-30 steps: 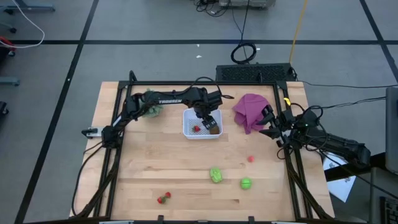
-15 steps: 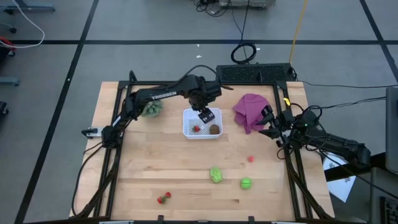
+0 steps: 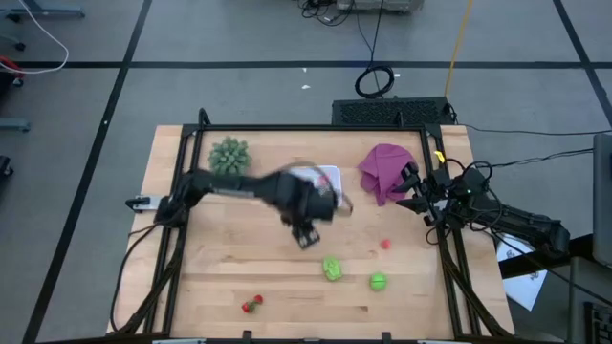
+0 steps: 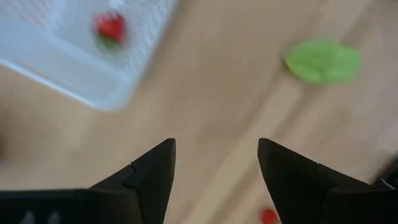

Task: Pick and placing Produce into tupperware
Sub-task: Put the right red strawberry in the white bin

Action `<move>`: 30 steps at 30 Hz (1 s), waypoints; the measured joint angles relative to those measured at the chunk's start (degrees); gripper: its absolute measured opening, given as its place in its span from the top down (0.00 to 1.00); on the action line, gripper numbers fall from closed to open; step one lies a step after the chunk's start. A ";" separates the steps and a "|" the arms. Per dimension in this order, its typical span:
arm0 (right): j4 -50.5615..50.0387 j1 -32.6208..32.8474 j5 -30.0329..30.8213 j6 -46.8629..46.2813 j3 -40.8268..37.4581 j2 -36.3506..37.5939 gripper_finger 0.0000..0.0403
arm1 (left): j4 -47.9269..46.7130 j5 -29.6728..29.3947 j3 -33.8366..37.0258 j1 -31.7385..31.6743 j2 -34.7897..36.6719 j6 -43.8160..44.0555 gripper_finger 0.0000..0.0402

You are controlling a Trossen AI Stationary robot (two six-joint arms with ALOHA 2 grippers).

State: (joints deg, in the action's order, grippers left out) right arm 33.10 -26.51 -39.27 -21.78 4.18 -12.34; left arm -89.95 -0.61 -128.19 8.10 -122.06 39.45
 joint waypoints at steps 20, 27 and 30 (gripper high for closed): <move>0.03 -0.02 0.00 -1.68 0.00 0.00 0.63 | 8.97 8.81 17.39 23.30 -0.02 43.88 0.42; 0.03 -0.02 -0.02 -1.40 -0.02 0.00 0.63 | 16.59 13.04 24.18 25.05 -0.02 49.78 0.42; 0.03 -0.02 -0.02 -1.11 -0.01 0.00 0.63 | 18.80 13.22 26.12 25.63 -0.04 50.97 0.42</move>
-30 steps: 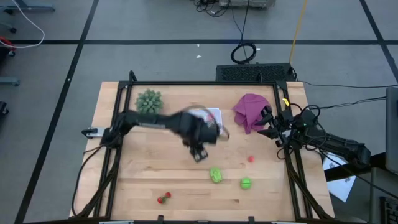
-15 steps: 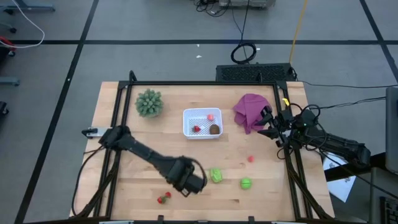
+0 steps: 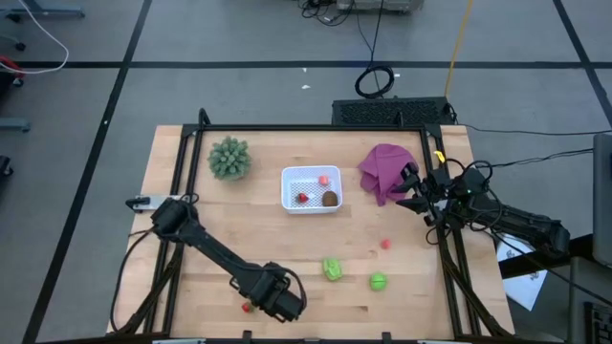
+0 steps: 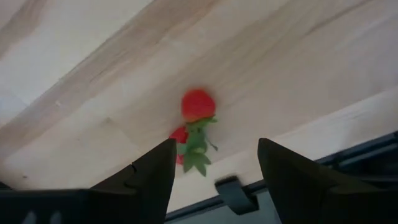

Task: Pick and placing Produce into tupperware
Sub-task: Put the right red strawberry in the white bin

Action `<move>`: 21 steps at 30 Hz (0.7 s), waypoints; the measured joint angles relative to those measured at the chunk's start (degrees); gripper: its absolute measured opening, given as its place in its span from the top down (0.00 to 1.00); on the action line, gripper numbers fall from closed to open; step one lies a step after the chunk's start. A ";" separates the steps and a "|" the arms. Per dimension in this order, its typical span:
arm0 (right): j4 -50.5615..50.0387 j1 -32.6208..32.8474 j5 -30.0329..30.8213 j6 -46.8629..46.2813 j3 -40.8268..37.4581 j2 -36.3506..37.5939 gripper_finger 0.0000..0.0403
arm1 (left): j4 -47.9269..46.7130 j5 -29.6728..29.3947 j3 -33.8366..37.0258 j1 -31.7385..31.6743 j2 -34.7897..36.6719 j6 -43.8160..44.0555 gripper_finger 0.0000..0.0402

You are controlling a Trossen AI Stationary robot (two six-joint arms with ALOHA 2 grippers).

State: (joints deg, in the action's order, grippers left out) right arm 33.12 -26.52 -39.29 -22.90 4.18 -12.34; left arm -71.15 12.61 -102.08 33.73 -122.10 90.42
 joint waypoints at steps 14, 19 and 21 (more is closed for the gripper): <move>0.00 0.00 0.00 0.22 0.01 0.00 0.63 | 8.05 3.21 8.11 0.18 0.02 -0.46 0.42; 0.00 0.01 0.00 0.22 -0.01 -0.01 0.63 | 8.76 3.62 9.93 0.15 0.02 -1.72 0.42; 0.00 0.00 0.00 0.22 -0.01 -0.02 0.63 | 8.80 3.66 10.38 -0.08 0.02 -2.03 0.42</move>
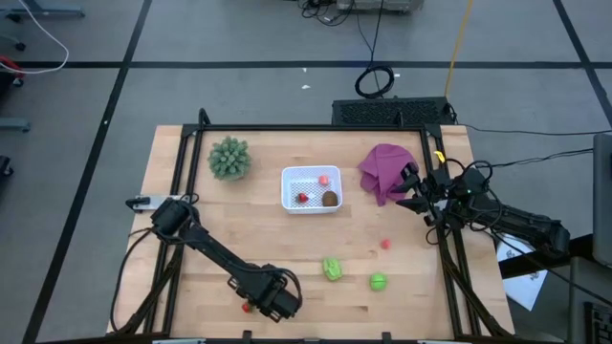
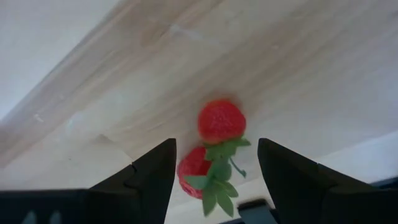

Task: Pick and placing Produce into tupperware
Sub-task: Put the right red strawberry in the white bin

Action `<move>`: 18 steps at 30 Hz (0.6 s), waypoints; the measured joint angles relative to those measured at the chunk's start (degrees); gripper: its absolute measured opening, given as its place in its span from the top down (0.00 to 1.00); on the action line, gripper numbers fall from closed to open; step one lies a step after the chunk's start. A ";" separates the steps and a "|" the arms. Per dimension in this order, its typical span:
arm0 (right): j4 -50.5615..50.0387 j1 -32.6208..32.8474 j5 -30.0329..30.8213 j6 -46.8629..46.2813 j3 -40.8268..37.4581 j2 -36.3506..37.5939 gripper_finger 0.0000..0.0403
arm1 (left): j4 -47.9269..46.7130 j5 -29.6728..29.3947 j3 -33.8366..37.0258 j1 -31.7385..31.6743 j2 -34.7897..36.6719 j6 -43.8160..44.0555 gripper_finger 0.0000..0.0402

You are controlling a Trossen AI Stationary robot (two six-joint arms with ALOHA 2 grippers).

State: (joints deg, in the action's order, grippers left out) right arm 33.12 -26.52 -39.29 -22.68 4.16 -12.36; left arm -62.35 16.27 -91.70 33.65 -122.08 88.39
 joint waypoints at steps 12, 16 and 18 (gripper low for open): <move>0.00 0.00 0.00 0.00 0.00 0.02 0.63 | 2.98 -1.22 0.67 -0.68 0.00 -2.37 0.42; 0.00 0.00 0.00 0.00 0.00 0.02 0.63 | 4.16 -0.25 2.76 -0.68 0.00 -1.98 0.42; -0.02 0.01 0.00 -0.10 0.02 0.01 0.63 | 7.21 0.45 4.09 -0.68 0.00 -1.76 0.42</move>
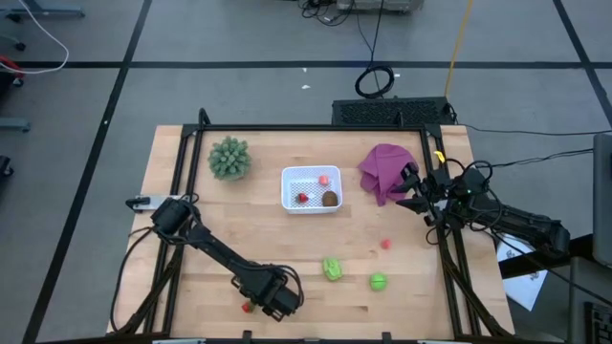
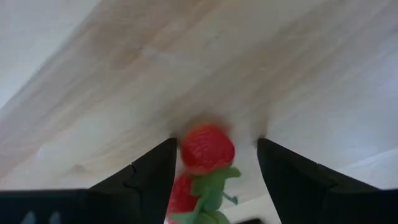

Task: Pick and placing Produce into tupperware
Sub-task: Put the right red strawberry in the white bin

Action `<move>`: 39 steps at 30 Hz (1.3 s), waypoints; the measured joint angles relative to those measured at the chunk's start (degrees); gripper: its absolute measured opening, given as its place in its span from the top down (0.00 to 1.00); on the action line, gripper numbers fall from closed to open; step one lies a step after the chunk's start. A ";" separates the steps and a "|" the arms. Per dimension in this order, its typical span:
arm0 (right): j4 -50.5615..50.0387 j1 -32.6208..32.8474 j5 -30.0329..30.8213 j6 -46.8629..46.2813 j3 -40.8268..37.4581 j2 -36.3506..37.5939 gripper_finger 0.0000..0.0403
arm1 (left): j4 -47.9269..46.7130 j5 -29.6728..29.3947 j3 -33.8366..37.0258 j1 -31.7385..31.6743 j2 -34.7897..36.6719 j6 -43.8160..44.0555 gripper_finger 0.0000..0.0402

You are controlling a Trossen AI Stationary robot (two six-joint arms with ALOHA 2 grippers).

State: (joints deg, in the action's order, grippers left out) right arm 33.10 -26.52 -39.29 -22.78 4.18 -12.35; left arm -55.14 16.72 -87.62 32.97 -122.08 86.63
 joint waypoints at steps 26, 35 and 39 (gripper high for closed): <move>0.04 -0.01 0.01 0.08 -0.02 -0.01 0.63 | 2.13 0.74 1.64 -0.33 0.15 -0.86 0.70; 0.04 0.02 0.02 0.03 -0.02 -0.01 0.63 | 0.12 -3.35 1.93 -1.79 1.99 -2.66 0.68; 0.04 -0.01 0.02 -0.01 -0.02 -0.01 0.63 | -2.65 -6.08 1.90 -3.13 4.39 -3.06 0.70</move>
State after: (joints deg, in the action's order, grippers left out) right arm 33.15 -26.52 -39.27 -22.79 4.16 -12.36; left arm -57.79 10.64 -85.71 29.84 -117.69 83.57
